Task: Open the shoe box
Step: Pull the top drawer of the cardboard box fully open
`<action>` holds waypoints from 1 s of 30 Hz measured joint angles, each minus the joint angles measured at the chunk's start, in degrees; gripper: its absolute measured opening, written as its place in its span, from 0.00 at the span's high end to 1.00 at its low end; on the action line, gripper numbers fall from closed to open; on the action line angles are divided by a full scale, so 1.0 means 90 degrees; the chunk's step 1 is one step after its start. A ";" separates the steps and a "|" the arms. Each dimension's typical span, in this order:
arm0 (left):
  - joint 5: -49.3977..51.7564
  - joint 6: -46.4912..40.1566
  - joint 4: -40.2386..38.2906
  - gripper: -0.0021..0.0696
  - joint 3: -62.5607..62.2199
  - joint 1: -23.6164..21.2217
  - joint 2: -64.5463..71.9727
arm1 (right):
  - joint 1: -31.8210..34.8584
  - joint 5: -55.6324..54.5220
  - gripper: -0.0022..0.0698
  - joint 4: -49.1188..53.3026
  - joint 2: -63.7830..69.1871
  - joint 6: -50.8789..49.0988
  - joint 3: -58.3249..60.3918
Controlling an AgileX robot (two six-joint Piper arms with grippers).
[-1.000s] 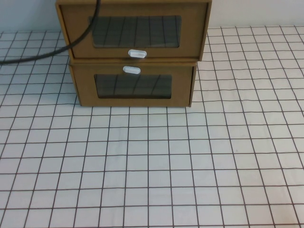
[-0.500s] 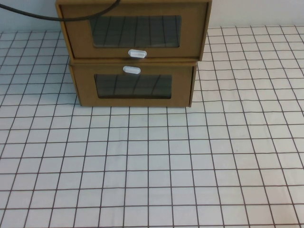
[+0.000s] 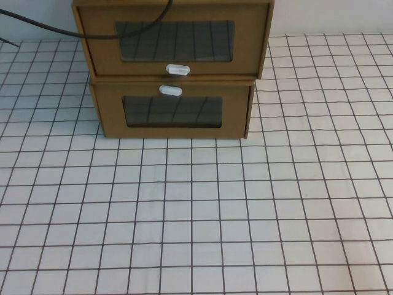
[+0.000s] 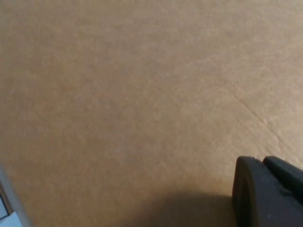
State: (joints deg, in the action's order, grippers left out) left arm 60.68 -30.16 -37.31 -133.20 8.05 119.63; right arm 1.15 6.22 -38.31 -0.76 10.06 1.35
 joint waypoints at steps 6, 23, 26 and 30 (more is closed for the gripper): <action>0.0000 -0.0012 0.0165 0.97 -0.0004 0.0016 0.0000 | 0.0000 0.0123 0.99 -0.0988 0.0000 0.0000 -0.0015; 0.0058 -0.0002 0.0243 0.97 -0.0015 0.0045 0.0000 | 0.0000 0.4169 0.99 -0.0245 0.4259 0.1389 -0.3782; 0.0062 -0.0002 0.0243 0.97 -0.0015 0.0045 0.0000 | -0.0077 0.4432 0.99 -0.0245 0.5153 0.1688 -0.4398; 0.0062 -0.0002 0.0243 0.97 -0.0015 0.0045 0.0000 | -0.0680 0.4381 0.99 -0.0117 0.6157 0.1756 -0.5196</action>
State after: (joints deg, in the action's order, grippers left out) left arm 61.24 -30.18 -35.13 -133.33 8.45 119.63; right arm -4.96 45.65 -39.37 54.65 25.87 -45.41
